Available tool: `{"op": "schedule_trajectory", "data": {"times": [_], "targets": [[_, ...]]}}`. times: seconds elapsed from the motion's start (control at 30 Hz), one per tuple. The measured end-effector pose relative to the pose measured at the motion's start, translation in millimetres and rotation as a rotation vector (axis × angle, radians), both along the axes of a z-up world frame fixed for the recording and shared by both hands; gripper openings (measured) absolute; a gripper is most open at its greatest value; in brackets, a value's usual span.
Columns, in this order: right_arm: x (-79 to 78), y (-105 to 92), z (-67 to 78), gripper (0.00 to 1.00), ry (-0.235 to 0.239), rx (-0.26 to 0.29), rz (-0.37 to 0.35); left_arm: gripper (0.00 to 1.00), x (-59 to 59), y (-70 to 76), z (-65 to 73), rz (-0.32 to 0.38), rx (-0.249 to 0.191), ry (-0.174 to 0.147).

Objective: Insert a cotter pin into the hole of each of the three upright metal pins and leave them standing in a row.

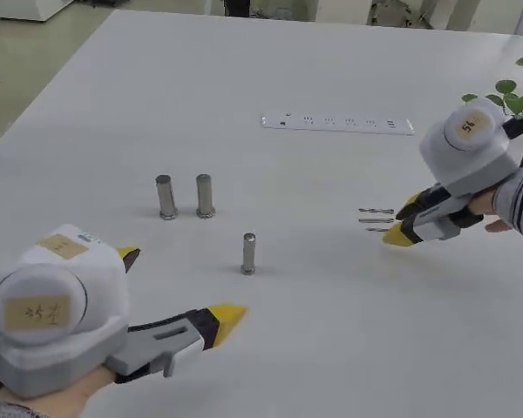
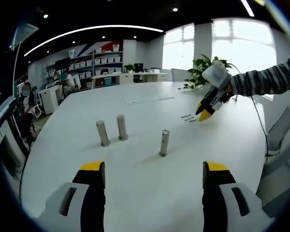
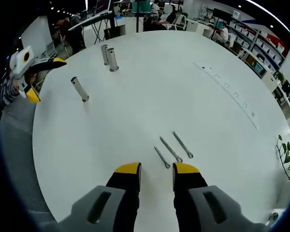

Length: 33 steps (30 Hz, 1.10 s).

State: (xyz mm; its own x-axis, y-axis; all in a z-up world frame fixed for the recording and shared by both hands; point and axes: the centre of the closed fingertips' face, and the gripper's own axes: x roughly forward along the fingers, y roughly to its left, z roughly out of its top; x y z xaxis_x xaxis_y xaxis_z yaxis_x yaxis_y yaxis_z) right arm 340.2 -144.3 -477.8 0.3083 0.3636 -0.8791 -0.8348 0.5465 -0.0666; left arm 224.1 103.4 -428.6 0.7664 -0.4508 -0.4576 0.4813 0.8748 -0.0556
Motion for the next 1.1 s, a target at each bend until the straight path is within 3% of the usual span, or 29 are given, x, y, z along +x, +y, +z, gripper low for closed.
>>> {"op": "schedule_trajectory", "data": {"times": [0.13, 0.47, 0.9, 1.1], "targets": [[4.4, 0.8, -4.9, 0.17, 0.025, 0.016, -0.026, 0.8, 0.7, 2.1, 0.9, 0.004, 0.0, -0.011], [6.4, -1.7, -15.8, 0.06, 0.065, -0.024, -0.002, 0.75, 0.8, 5.3, -1.7, 0.014, 0.007, -0.015], [6.1, -0.7, -16.4, 0.0, 0.021, -0.1, 0.121, 0.72, 0.2, 4.0, -5.2, 0.006, 0.014, -0.004], [2.1, 0.2, -15.6, 0.0, 0.022, -0.064, 0.107, 0.67, -1.5, -3.3, -3.4, -0.019, -0.002, 0.005]]}}
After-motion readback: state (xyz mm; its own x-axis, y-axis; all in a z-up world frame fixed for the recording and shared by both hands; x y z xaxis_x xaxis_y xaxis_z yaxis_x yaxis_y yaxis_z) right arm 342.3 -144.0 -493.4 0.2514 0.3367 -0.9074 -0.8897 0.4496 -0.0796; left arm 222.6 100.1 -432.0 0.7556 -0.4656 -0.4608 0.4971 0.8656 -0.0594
